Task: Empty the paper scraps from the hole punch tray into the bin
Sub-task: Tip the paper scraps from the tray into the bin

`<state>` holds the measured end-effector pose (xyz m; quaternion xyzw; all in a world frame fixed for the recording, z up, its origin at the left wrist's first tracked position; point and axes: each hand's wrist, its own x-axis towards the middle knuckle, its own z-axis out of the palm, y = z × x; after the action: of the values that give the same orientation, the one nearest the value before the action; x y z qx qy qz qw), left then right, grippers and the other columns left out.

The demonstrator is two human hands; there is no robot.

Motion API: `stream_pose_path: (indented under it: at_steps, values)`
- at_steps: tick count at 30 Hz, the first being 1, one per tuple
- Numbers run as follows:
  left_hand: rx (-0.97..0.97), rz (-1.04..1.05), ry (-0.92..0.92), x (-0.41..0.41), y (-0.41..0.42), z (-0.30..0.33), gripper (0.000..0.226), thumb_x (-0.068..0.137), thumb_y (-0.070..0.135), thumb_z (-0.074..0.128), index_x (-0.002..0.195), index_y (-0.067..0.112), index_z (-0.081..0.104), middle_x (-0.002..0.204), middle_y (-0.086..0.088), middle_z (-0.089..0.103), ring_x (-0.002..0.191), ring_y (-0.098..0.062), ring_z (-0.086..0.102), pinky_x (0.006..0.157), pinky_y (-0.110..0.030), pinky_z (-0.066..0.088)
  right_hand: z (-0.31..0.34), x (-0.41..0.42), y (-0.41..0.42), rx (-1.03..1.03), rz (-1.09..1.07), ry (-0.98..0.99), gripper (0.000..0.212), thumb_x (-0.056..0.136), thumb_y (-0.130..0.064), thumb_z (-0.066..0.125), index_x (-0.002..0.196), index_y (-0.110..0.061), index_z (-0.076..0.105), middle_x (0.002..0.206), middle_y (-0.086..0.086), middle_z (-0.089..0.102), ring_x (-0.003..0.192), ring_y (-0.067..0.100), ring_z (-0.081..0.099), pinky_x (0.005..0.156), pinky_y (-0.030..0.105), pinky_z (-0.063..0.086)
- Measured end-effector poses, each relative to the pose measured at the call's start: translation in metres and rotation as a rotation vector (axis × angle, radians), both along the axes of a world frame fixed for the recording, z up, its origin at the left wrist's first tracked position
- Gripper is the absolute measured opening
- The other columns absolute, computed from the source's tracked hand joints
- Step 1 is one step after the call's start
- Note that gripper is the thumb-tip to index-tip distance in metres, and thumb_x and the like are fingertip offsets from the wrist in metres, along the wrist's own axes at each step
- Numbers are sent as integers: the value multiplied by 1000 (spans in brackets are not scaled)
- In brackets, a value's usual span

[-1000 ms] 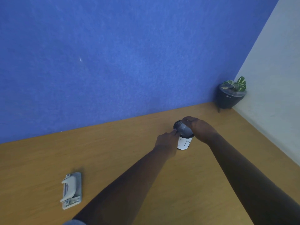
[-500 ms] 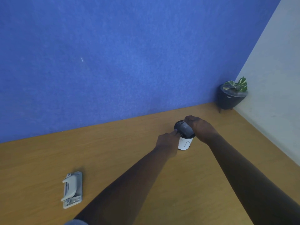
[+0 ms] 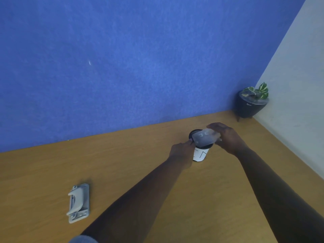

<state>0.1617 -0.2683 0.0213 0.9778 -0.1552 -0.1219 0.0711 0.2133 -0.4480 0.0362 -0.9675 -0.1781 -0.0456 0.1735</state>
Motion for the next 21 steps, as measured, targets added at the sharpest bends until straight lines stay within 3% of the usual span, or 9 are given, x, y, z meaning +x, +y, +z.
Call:
stream_pose_path:
  at_steps: [6,11,15,18,21]
  values:
    - [-10,-5,5,-2,1,-1,73,87,2,51,151,16,19,163,3,8,131,-24,47,91,-37,48,-6,-10,-7,72,26,-123,57,72,14,66,126,-3,57,131,15,57,115,32,57,91,41,53]
    - [-2,-10,-9,-3,2,2,72,87,2,49,152,16,19,163,4,8,131,-22,47,89,-35,48,-9,-17,-5,-64,126,-326,54,64,16,72,116,2,63,117,20,66,98,35,68,74,40,58]
    - [-4,-10,-4,-3,1,3,73,87,3,50,152,16,19,163,4,8,132,-22,46,89,-35,48,-12,-20,-3,-122,134,-338,59,60,18,74,116,3,63,117,21,67,97,36,68,71,41,59]
    - [-6,-11,-10,-3,1,2,73,87,3,50,151,16,19,163,4,9,131,-22,48,88,-35,48,-14,-18,-4,-37,104,-305,56,65,17,71,119,2,61,121,20,64,101,36,66,77,41,58]
    - [-26,-7,0,-1,2,-3,74,86,3,50,152,17,18,163,6,6,131,-22,47,87,-35,49,-16,-17,-9,243,-97,-180,56,70,12,71,123,-3,58,127,16,59,108,32,60,84,37,56]
